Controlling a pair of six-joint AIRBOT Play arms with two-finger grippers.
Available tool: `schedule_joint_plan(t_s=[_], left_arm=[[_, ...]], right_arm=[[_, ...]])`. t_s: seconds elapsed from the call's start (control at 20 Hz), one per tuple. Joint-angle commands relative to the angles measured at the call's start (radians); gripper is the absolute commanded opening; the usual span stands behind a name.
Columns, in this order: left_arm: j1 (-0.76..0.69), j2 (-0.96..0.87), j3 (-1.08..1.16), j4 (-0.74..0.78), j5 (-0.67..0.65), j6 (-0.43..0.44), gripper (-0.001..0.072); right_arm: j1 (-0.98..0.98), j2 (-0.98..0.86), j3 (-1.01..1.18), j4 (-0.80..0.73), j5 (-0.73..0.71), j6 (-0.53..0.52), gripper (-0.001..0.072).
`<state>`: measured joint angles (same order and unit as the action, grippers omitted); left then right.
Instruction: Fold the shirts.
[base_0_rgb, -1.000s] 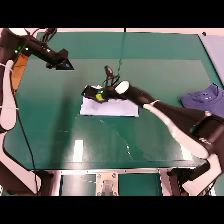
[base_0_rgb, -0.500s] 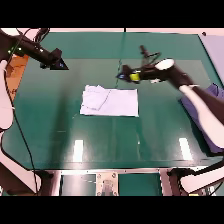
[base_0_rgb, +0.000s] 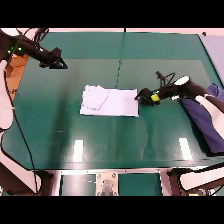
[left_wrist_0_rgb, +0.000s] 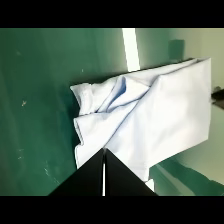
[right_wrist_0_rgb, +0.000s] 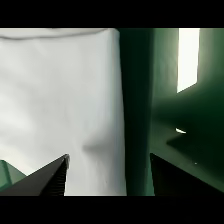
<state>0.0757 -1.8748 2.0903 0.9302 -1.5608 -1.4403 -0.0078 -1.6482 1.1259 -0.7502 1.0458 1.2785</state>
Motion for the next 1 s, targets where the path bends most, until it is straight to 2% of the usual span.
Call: schedule_joint_plan(t_s=[0.0,0.05,0.1,0.15,0.25,0.35,0.65,0.7,0.8,0.95], left_arm=[[-0.001,0.001,0.001,0.064,0.037,-0.003,0.0026],[-0.002,0.001,0.001,0.109,0.046,-0.007,0.0027],[-0.002,0.001,0.001,0.144,0.05,-0.016,0.0027],[-0.002,0.001,0.001,0.166,0.051,-0.023,0.0026],[-0.002,0.001,0.001,0.173,0.043,-0.026,0.0027],[-0.002,0.001,0.001,0.169,0.028,-0.025,0.0027],[-0.002,0.001,0.001,0.161,-0.007,-0.026,0.0027],[-0.002,0.001,0.001,0.161,-0.014,-0.026,0.0027],[-0.002,0.001,0.001,0.161,-0.022,-0.025,0.0027],[-0.002,0.001,0.001,0.161,-0.03,-0.025,0.0027]], right_arm=[[0.092,-0.058,-0.032,0.105,-0.041,-0.063,0.0564],[0.125,-0.063,-0.022,0.148,-0.044,-0.085,0.0539],[0.153,-0.063,-0.003,0.183,-0.043,-0.101,0.0343],[0.175,-0.062,0.032,0.209,-0.027,-0.127,0.0021],[0.187,-0.057,0.147,0.252,0.043,-0.127,0.0013],[0.157,-0.031,0.304,0.301,0.087,-0.066,0.0013],[-0.12,0.003,0.793,0.281,0.089,0.342,0.0013],[-0.183,0.003,0.831,0.257,0.088,0.413,0.0012],[-0.305,0.007,0.851,0.24,0.069,0.489,0.0012],[-0.489,0.01,0.851,0.205,0.073,0.52,0.0013]])
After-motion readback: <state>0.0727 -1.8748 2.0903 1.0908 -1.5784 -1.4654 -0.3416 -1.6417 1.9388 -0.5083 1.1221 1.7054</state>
